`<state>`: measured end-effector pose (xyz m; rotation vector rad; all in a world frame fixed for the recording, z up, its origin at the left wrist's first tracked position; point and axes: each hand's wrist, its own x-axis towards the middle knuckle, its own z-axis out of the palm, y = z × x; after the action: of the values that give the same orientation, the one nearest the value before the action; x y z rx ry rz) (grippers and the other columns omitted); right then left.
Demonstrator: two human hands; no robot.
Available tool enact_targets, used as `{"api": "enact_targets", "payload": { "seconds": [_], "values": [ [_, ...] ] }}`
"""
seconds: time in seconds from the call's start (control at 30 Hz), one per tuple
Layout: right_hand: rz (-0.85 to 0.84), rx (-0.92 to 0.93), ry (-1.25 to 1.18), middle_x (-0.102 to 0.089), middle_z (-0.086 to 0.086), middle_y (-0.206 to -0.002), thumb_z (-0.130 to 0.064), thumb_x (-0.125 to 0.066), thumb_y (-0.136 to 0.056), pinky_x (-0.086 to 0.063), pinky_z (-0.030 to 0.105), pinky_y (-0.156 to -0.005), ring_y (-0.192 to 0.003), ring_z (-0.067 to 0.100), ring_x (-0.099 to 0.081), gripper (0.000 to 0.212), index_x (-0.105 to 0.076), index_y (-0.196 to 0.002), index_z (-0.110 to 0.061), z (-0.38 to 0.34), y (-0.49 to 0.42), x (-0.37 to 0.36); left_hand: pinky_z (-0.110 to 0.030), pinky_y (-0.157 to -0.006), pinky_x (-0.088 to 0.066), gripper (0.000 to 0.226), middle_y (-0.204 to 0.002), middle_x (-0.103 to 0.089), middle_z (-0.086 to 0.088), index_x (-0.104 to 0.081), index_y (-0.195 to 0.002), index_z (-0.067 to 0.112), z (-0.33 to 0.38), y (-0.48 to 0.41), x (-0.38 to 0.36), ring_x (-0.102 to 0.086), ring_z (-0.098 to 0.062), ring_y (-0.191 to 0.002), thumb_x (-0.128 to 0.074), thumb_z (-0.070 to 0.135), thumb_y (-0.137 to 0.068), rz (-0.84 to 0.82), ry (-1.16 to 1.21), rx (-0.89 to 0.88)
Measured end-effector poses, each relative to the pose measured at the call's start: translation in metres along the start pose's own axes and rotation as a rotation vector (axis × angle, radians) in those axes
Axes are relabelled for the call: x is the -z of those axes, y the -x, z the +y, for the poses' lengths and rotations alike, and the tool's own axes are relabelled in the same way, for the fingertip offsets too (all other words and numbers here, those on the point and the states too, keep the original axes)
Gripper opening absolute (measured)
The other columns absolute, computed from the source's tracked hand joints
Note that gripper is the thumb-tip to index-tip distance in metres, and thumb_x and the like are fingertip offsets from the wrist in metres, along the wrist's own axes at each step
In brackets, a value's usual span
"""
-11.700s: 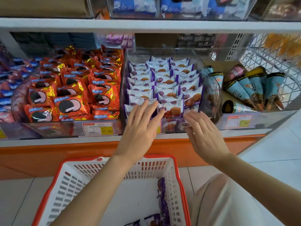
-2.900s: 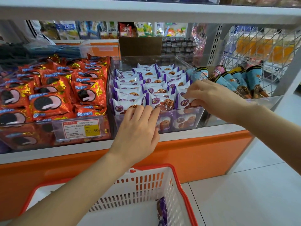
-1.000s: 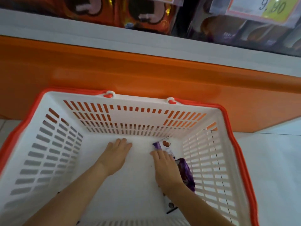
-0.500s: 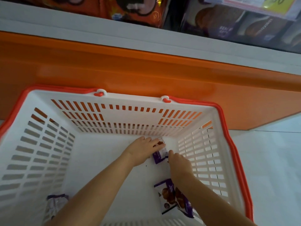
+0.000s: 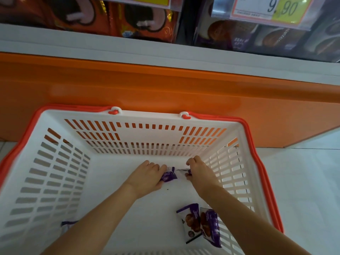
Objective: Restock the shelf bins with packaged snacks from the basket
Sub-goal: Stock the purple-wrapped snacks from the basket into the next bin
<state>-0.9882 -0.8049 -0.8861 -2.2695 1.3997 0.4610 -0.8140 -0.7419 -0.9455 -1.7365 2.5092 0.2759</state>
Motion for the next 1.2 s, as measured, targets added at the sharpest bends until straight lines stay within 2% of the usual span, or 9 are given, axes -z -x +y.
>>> {"api": "enact_targets", "payload": {
  "seconds": [0.1, 0.23, 0.37, 0.5, 0.67, 0.83, 0.97, 1.1, 1.2],
  "values": [
    [-0.053, 0.016, 0.204, -0.051, 0.008, -0.119, -0.011, -0.050, -0.097, -0.043, 0.028, -0.080, -0.105, 0.021, -0.053, 0.025, -0.047, -0.122, -0.010, -0.004, 0.000, 0.000, -0.032, -0.076, -0.039, 0.031, -0.094, -0.066, -0.006, -0.054, -0.115, 0.012, 0.007, 0.006, 0.011, -0.059, -0.023, -0.085, -0.049, 0.031, -0.092, -0.027, 0.088, 0.129],
    [0.003, 0.008, 0.260, -0.056, 0.005, -0.111, -0.015, -0.051, -0.096, -0.039, 0.025, -0.073, -0.097, 0.018, -0.057, 0.023, -0.048, -0.118, -0.011, -0.010, 0.003, 0.006, -0.030, -0.084, -0.032, 0.029, -0.115, -0.059, -0.004, -0.049, -0.119, 0.014, 0.011, 0.007, 0.019, -0.052, -0.021, -0.103, -0.035, 0.031, -0.101, -0.041, 0.106, 0.251],
    [-0.008, -0.009, 0.165, -0.058, 0.006, -0.112, -0.020, -0.048, -0.097, -0.038, 0.026, -0.072, -0.100, 0.022, -0.060, 0.021, -0.049, -0.116, -0.010, -0.016, 0.008, 0.014, -0.030, -0.079, -0.030, 0.026, -0.110, -0.061, 0.000, -0.051, -0.111, 0.017, 0.010, 0.009, 0.025, -0.051, -0.019, -0.099, -0.032, 0.032, -0.103, -0.040, 0.221, 0.374],
    [-0.112, -0.062, -0.118, -0.061, 0.007, -0.116, -0.028, -0.059, -0.090, -0.048, 0.026, -0.080, -0.101, 0.022, -0.061, 0.036, -0.051, -0.122, -0.013, -0.022, 0.011, 0.015, -0.028, -0.078, -0.040, 0.018, -0.098, -0.061, 0.002, -0.053, -0.107, 0.020, 0.022, 0.008, 0.042, -0.056, -0.016, -0.089, -0.039, 0.030, -0.102, 0.099, 0.580, 0.495],
    [0.021, -0.035, -0.522, -0.057, 0.000, -0.129, -0.026, -0.066, -0.086, -0.048, 0.029, -0.093, -0.114, 0.019, -0.056, 0.055, -0.044, -0.136, -0.026, -0.023, 0.025, 0.041, -0.018, -0.090, -0.041, 0.034, -0.114, -0.051, 0.013, -0.045, -0.129, 0.021, 0.035, 0.006, 0.081, -0.050, -0.003, -0.106, -0.053, 0.024, -0.096, 0.278, 1.083, 0.617],
    [0.133, 0.070, -0.562, -0.058, -0.008, -0.124, -0.028, -0.068, -0.085, -0.044, 0.023, -0.092, -0.112, 0.012, -0.054, 0.049, -0.049, -0.131, -0.028, -0.018, 0.038, 0.067, -0.011, -0.080, -0.042, 0.040, -0.108, -0.050, 0.018, -0.042, -0.116, 0.030, 0.040, 0.006, 0.112, -0.051, 0.000, -0.099, -0.068, 0.026, -0.086, 0.389, 1.085, 0.650],
    [0.143, 0.127, -0.589, -0.056, -0.012, -0.108, -0.020, -0.067, -0.086, -0.042, 0.007, -0.070, -0.094, 0.002, -0.049, 0.041, -0.052, -0.124, -0.023, -0.015, 0.045, 0.090, 0.000, -0.064, -0.043, 0.026, -0.102, -0.054, 0.016, -0.046, -0.110, 0.027, 0.041, 0.005, 0.134, -0.054, -0.003, -0.098, -0.063, 0.025, -0.090, 0.490, 1.105, 0.668],
    [0.152, 0.114, -0.679, -0.062, -0.007, -0.101, -0.020, -0.066, -0.087, -0.053, 0.019, -0.076, -0.095, 0.008, -0.061, 0.028, -0.055, -0.113, -0.021, -0.006, 0.049, 0.116, -0.003, -0.064, -0.047, 0.017, -0.094, -0.055, 0.022, -0.048, -0.108, 0.028, 0.035, 0.012, 0.161, -0.060, 0.002, -0.087, -0.057, 0.023, -0.093, 0.515, 1.124, 0.602],
    [0.149, 0.116, -0.747, -0.065, -0.005, -0.100, -0.017, -0.068, -0.085, -0.056, 0.027, -0.079, -0.092, 0.009, -0.066, 0.028, -0.056, -0.110, -0.019, 0.003, 0.054, 0.143, -0.004, -0.062, -0.047, 0.020, -0.093, -0.056, 0.023, -0.048, -0.110, 0.025, 0.033, 0.017, 0.184, -0.059, 0.016, -0.079, -0.057, 0.022, -0.093, 0.539, 1.130, 0.541]
  ]
}}
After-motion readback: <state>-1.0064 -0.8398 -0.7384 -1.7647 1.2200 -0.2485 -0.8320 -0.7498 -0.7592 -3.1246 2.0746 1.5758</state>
